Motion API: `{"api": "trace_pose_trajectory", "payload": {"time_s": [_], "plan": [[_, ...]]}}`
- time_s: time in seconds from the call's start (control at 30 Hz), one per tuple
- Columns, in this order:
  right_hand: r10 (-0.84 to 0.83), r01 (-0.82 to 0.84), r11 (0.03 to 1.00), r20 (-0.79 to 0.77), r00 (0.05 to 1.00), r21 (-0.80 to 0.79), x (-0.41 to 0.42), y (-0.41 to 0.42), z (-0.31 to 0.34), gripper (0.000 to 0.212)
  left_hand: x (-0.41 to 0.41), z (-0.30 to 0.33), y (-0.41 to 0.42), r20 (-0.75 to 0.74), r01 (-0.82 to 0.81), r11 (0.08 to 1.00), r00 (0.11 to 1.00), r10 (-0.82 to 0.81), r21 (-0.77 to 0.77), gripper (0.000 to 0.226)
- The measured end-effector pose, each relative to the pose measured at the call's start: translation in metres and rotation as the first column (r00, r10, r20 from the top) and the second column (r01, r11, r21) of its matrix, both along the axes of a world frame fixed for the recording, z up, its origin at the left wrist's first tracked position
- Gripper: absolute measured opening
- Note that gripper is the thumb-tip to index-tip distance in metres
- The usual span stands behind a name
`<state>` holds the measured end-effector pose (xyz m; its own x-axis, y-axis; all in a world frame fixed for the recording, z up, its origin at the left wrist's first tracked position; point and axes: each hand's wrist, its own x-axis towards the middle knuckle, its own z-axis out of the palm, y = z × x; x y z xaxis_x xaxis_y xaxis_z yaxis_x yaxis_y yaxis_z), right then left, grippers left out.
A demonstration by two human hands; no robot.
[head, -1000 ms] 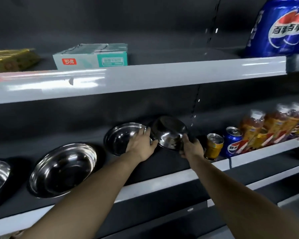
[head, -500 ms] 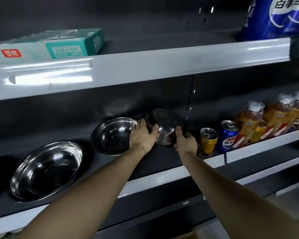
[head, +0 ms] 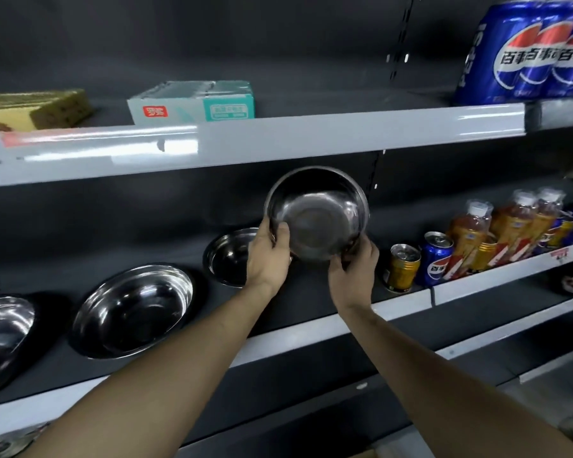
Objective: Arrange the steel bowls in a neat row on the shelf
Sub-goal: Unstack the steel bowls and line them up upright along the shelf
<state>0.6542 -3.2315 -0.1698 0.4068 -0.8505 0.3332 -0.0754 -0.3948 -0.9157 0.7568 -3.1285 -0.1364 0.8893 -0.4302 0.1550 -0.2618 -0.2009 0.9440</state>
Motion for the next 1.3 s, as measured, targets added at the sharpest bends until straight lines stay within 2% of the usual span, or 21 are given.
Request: {"api": "trace_pose_trajectory", "payload": {"time_s": [0.07,0.13,0.2,0.3,0.33,0.4,0.47,0.6,0.67,0.77,0.83,0.93,1.03,1.13,1.23,1.3], "plan": [[-0.020,0.019,1.000,0.035,0.999,0.018,-0.003,0.007,0.005,0.057,0.000,0.003,0.010,-0.069,-0.004,0.998,0.998,-0.001,-0.063,0.055],[-0.073,0.068,0.993,0.051,0.996,0.101,-0.008,0.014,0.010,0.052,0.001,0.004,0.022,-0.143,-0.024,0.996,0.990,0.012,-0.085,0.057],[-0.130,0.109,0.962,0.066,0.989,0.252,-0.010,0.018,0.012,0.044,0.003,0.005,0.035,-0.219,-0.044,0.996,0.976,0.025,-0.083,0.062],[-0.196,0.113,0.856,0.115,0.974,0.505,-0.013,0.027,0.014,0.039,0.008,0.007,0.051,-0.282,-0.024,0.998,0.959,0.007,-0.057,0.074],[-0.220,0.119,0.813,0.111,0.969,0.570,-0.014,0.030,0.015,0.042,0.009,0.008,0.055,-0.294,-0.015,0.999,0.956,-0.001,-0.051,0.075],[-0.219,0.102,0.744,0.096,0.971,0.660,-0.018,0.038,0.017,0.063,0.009,0.009,0.062,-0.297,0.002,0.999,0.955,-0.013,-0.038,0.070],[-0.167,0.066,0.733,0.085,0.982,0.676,-0.023,0.045,0.018,0.071,0.009,0.007,0.069,-0.274,0.029,1.000,0.961,-0.027,0.003,0.054],[-0.115,0.064,0.795,0.046,0.992,0.603,-0.026,0.054,0.021,0.032,0.012,0.001,0.081,-0.190,0.079,0.994,0.980,-0.064,0.076,0.023],[-0.120,0.092,0.808,0.009,0.993,0.581,-0.025,0.058,0.023,0.023,0.014,0.001,0.090,-0.189,0.082,0.993,0.980,-0.065,0.081,0.022],[-0.109,0.088,0.834,0.006,0.994,0.545,-0.021,0.064,0.023,0.024,0.019,0.002,0.106,-0.151,0.107,0.986,0.985,-0.088,0.125,0.029],[-0.109,0.086,0.831,0.010,0.994,0.549,-0.016,0.070,0.022,0.025,0.025,0.006,0.118,-0.076,0.102,0.976,0.993,-0.089,0.191,0.034],[-0.120,0.092,0.812,0.010,0.993,0.576,-0.001,0.081,0.024,0.023,0.041,0.019,0.144,0.055,-0.001,0.963,0.998,-0.014,0.271,0.044],[-0.117,0.066,0.797,0.046,0.992,0.601,0.017,0.095,0.026,0.021,0.064,0.030,0.183,0.221,-0.107,0.882,0.975,0.003,0.460,0.052],[-0.079,0.008,0.791,0.089,0.993,0.611,0.037,0.110,0.025,0.017,0.081,0.033,0.227,0.328,-0.210,0.733,0.945,-0.018,0.647,0.056],[-0.017,-0.046,0.798,0.098,0.995,0.601,0.055,0.128,0.023,0.015,0.089,0.030,0.266,0.388,-0.297,0.608,0.921,-0.020,0.736,0.059],[0.025,-0.083,0.797,0.104,0.994,0.598,0.068,0.142,0.023,0.012,0.091,0.027,0.289,0.385,-0.327,0.557,0.923,0.014,0.764,0.060]]}}
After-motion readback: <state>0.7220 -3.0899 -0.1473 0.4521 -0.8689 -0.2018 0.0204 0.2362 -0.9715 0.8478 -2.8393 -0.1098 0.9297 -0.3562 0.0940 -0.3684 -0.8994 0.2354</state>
